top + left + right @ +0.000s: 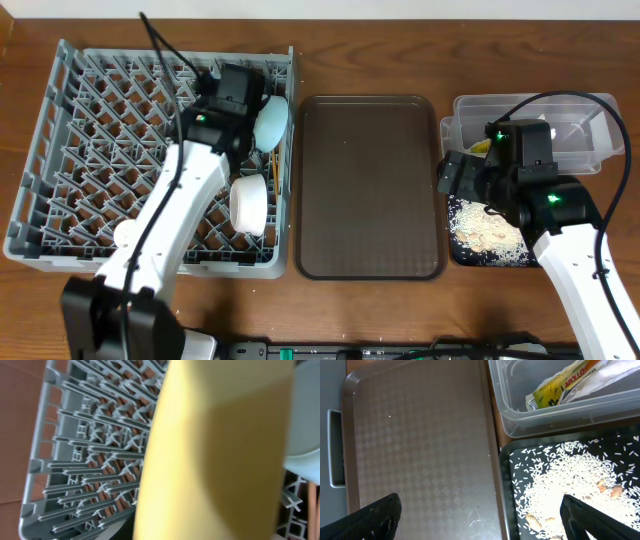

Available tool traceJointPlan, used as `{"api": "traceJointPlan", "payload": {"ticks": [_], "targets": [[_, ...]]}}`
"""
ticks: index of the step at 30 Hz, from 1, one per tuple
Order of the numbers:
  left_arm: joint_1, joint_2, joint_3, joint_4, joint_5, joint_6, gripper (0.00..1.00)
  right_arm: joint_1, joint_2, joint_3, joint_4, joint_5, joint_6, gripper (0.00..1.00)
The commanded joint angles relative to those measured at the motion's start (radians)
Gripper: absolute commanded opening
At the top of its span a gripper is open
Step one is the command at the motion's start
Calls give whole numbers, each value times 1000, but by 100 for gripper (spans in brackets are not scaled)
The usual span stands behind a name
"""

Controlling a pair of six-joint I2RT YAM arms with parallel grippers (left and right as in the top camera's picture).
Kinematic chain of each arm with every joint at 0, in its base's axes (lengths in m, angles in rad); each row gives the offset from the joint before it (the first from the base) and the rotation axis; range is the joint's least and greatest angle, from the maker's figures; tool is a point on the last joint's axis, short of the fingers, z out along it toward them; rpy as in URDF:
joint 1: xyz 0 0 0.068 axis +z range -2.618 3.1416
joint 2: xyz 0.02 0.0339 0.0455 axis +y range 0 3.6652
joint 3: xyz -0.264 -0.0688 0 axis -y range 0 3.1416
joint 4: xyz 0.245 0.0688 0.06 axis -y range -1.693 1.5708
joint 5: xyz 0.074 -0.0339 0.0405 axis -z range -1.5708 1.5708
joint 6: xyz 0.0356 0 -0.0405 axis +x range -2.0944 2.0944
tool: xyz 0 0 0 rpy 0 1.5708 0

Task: Sort waste into correct bins and load items into the dishwasher
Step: 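Stand the yellow plate upright in the rack with the left gripper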

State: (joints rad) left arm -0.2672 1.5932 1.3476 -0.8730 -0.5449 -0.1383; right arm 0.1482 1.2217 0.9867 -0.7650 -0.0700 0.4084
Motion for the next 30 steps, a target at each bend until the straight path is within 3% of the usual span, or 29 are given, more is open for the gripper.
{"api": "traceJointPlan", "payload": {"ticks": [1,3,5,7,17,24,30], "targets": [[2,32,-6,3,-12,10,8,1,-13,16,3,14,-5,99],[2,45,-6,11,-12,11,11,1,-13,16,3,14,-5,99],[2,52,-6,18,-12,11,29,1,-13,16,4,14,-5,99],[2,53,-6,18,2,11,40,1,-13,16,6,14,-5,99],[-24,17,1,-3,40,11,69,1,-13,16,6,14,-5,99],[-106,-94,19,-23,58,11,73,1,-13,16,6,14,-5,99],[-154,-144,19,-41,249,7,72,1,-13,16,6,14,-5,99]]}}
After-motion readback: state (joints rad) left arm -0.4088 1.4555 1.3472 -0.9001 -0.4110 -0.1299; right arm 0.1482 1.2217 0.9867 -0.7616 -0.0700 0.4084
